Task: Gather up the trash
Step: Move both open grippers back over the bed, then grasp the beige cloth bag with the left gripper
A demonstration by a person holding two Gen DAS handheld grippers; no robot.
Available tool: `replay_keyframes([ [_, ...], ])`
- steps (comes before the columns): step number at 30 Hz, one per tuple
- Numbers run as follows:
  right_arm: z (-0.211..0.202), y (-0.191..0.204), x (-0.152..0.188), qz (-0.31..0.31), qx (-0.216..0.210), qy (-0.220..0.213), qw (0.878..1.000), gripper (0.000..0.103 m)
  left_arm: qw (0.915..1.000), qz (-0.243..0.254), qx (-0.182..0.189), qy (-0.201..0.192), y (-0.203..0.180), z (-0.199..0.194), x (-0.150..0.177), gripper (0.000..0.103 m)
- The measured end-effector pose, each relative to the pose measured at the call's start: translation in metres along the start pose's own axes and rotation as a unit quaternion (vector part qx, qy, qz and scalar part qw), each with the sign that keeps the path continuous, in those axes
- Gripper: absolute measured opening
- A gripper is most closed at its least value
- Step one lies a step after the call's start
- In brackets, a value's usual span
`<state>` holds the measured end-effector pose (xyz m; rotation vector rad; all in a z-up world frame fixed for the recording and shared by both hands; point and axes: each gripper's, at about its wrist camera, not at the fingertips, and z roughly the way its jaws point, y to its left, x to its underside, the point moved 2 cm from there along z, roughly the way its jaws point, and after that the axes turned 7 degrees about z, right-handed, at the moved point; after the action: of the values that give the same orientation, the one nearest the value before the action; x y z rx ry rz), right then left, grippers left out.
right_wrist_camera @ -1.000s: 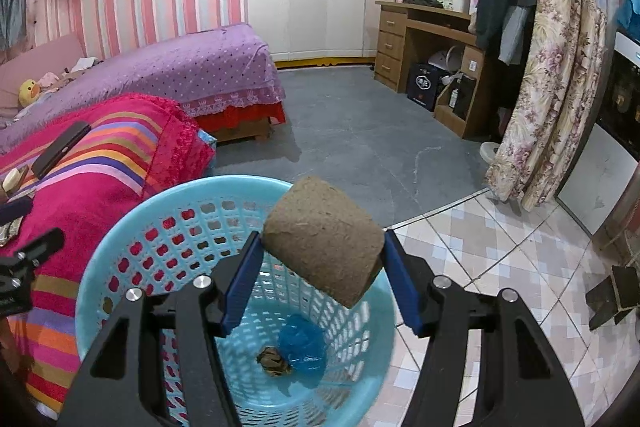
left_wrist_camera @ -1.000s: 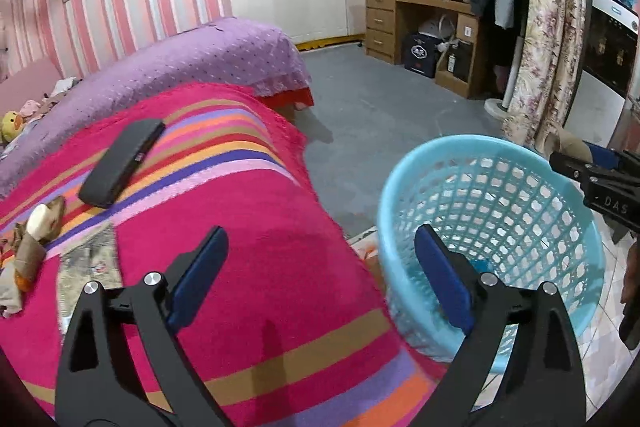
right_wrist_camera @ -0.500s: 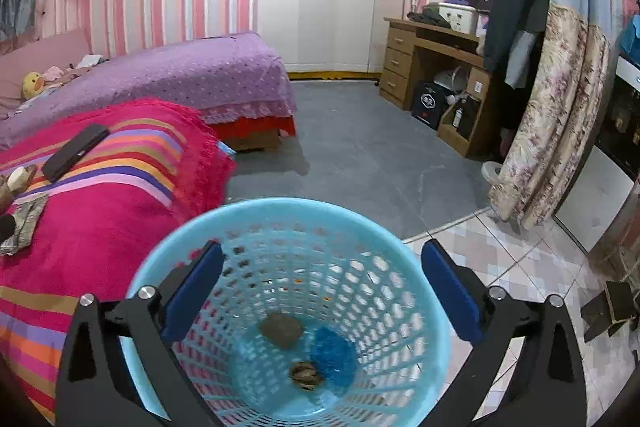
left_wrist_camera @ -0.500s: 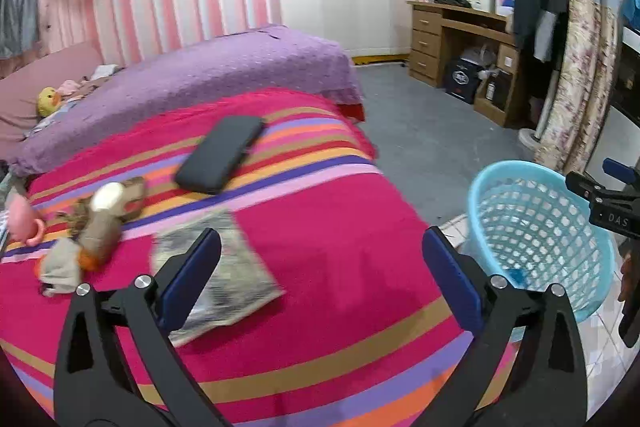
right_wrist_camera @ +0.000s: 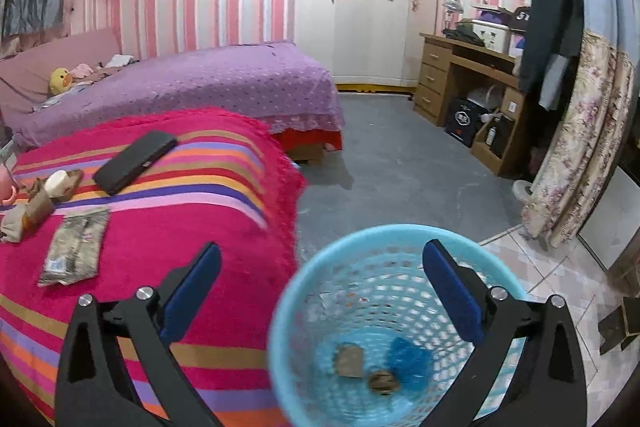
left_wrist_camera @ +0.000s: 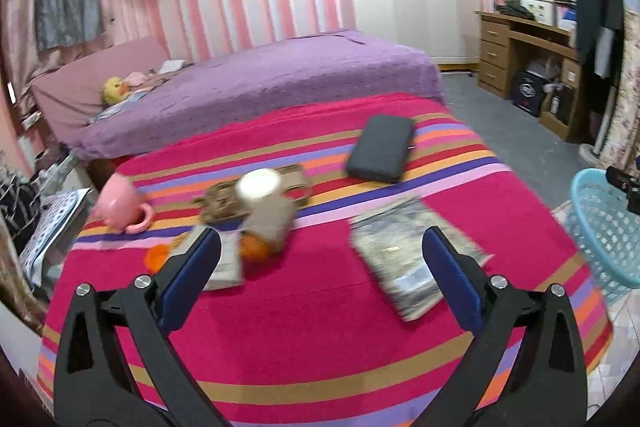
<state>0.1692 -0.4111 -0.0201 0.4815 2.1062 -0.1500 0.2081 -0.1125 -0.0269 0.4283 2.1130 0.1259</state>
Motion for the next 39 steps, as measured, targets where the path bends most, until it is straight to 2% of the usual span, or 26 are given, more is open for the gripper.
replay_keyframes([
  [8,0.009,0.049,0.005,0.008,-0.029,0.014,0.999,0.098,0.9994,-0.009,-0.011,0.032,0.040,0.024,0.029,0.097],
  [12,0.015,0.068,0.008,0.013,-0.036,0.021,0.999,0.098,0.9993,-0.008,-0.018,0.032,0.053,0.027,0.037,0.097],
  [17,0.020,0.095,0.013,-0.009,-0.040,0.029,0.999,0.098,0.9978,-0.038,-0.011,0.054,0.073,0.036,0.052,0.097],
  [24,0.024,0.113,0.018,-0.028,-0.039,0.036,0.998,0.098,0.9949,-0.057,-0.014,0.083,0.100,0.056,0.068,0.097],
  [29,0.028,0.119,0.019,-0.026,-0.045,0.045,0.998,0.098,0.9930,-0.052,-0.031,0.101,0.109,0.073,0.073,0.097],
  [37,0.037,0.138,0.022,-0.032,-0.055,0.055,0.996,0.098,0.9939,-0.052,-0.001,0.097,0.095,0.089,0.056,0.088],
  [39,0.037,0.144,0.023,-0.038,-0.058,0.055,0.996,0.098,0.9935,-0.041,-0.004,0.106,0.089,0.096,0.054,0.080],
])
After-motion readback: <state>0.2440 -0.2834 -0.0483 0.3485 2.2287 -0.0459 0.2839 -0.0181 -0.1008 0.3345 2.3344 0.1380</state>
